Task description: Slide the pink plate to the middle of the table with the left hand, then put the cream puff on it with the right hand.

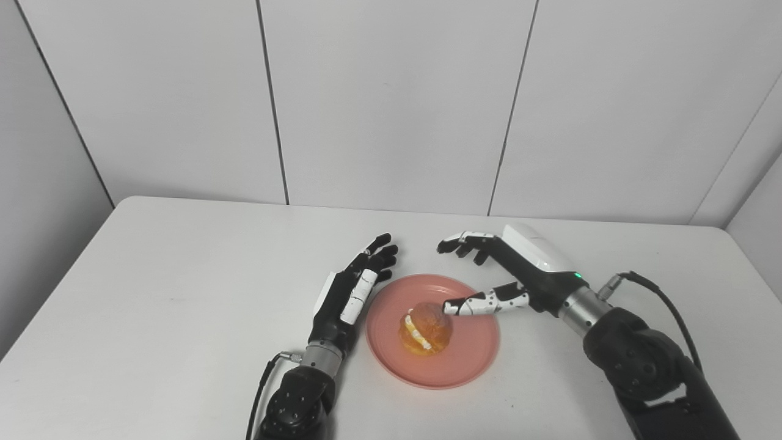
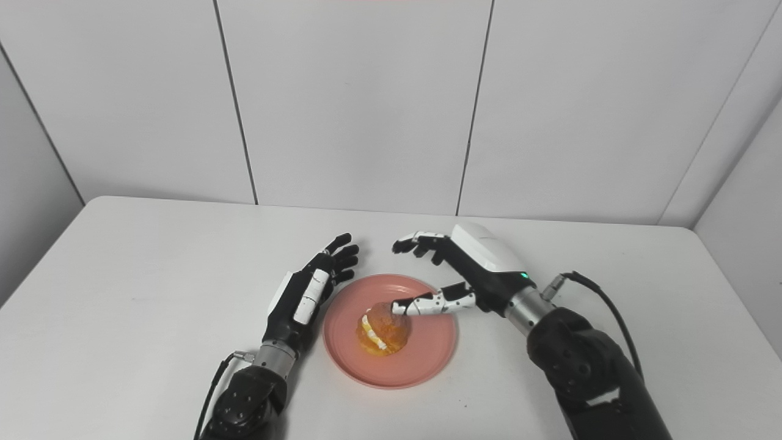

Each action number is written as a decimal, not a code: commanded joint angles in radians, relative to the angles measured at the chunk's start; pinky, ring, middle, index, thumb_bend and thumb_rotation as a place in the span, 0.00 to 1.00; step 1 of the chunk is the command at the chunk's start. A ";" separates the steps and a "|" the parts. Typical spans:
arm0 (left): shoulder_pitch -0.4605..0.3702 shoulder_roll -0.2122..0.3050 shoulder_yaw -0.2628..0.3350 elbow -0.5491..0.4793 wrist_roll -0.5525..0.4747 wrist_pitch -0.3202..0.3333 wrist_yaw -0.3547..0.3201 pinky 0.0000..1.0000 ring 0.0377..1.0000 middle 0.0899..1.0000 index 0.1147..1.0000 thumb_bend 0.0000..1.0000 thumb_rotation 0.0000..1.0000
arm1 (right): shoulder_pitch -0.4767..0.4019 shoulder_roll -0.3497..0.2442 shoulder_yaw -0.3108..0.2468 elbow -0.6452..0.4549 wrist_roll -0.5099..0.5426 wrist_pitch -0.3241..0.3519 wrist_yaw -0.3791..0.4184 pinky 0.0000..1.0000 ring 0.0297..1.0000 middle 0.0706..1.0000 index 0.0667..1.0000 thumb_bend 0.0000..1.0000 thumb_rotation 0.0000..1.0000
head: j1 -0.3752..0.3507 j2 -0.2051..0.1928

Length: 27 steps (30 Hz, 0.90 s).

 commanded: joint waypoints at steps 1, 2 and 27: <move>-0.002 -0.010 0.005 -0.017 -0.008 -0.008 0.016 0.89 0.88 0.87 0.84 0.84 0.90 | -0.006 0.029 -0.035 0.011 0.056 -0.045 -0.088 0.68 0.76 0.76 0.73 1.00 0.72 | 0.001 0.000; -0.002 -0.013 0.012 -0.019 -0.004 -0.012 0.030 0.90 0.89 0.87 0.84 0.84 0.90 | 0.012 0.053 -0.058 0.039 0.082 -0.065 -0.131 0.68 0.76 0.77 0.73 1.00 0.71 | 0.000 0.001; 0.012 -0.011 0.021 -0.014 0.202 -0.015 0.294 0.97 0.98 0.97 0.91 0.78 1.00 | 0.124 0.330 -0.237 0.401 0.505 -0.133 -0.360 0.92 0.91 0.93 0.93 0.84 1.00 | -0.018 0.020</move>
